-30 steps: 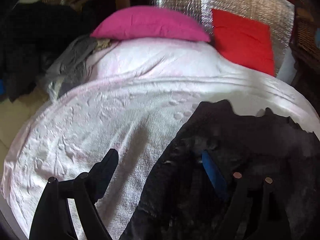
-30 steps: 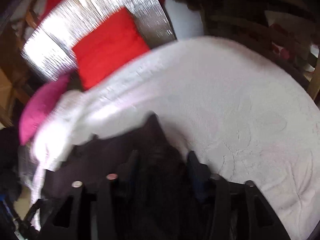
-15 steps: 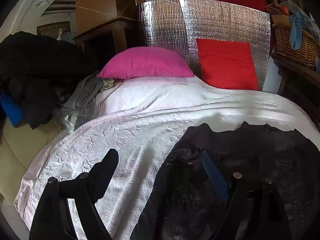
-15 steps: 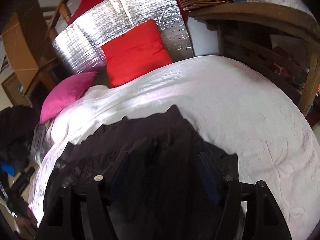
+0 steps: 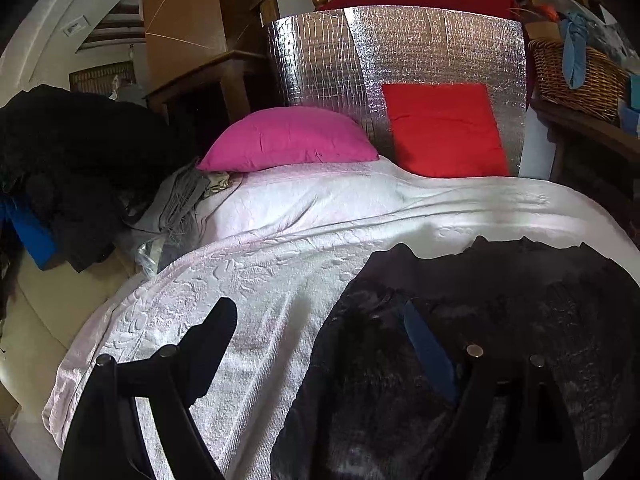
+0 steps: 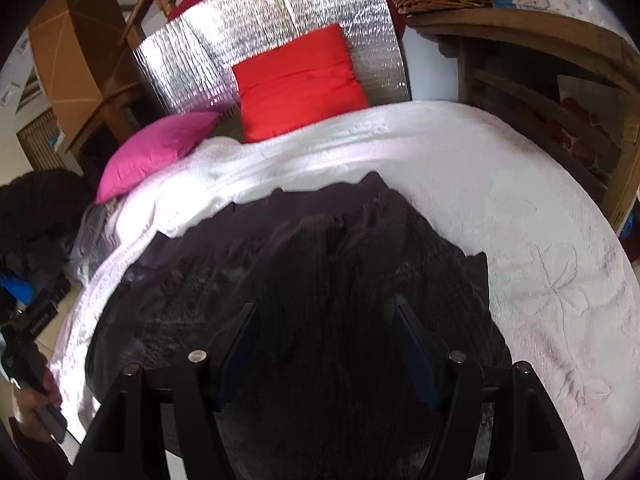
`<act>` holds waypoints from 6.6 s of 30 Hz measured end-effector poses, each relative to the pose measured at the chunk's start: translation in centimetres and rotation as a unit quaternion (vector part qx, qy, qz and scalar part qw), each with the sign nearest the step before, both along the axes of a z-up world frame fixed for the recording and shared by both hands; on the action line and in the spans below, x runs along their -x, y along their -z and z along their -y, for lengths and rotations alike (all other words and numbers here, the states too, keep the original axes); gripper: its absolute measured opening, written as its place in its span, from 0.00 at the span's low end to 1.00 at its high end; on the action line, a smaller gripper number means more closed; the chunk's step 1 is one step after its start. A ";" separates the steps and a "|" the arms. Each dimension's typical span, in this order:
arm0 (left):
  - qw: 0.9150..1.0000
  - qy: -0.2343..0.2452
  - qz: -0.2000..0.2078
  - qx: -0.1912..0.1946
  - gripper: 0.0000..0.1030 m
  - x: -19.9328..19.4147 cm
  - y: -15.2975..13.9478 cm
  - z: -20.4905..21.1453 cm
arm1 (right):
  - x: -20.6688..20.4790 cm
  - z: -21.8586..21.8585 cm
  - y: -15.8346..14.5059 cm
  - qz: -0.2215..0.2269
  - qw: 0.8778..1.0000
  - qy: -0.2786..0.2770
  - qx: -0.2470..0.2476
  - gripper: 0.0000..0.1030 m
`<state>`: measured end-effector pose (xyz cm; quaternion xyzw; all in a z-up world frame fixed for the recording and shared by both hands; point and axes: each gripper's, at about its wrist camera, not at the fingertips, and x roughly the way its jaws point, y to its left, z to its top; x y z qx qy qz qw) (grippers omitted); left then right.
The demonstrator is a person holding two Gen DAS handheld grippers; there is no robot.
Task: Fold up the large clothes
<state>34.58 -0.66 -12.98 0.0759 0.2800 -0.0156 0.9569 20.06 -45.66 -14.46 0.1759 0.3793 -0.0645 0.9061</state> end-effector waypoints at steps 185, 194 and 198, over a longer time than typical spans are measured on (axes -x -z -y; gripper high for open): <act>0.858 -0.068 -0.229 0.455 0.80 1.9 11.0 -8.1 | -0.5 4.7 8.1 0.006 0.963 0.112 -0.245 0.47; 0.878 -0.028 -0.188 0.438 0.32 -0.7 10.3 -6.1 | -0.5 3.9 7.6 0.012 0.967 0.106 -0.233 0.45; 0.895 -0.013 -0.150 0.420 0.28 -1.4 7.8 -7.0 | 0.2 2.6 6.1 0.037 0.969 0.084 -0.229 0.42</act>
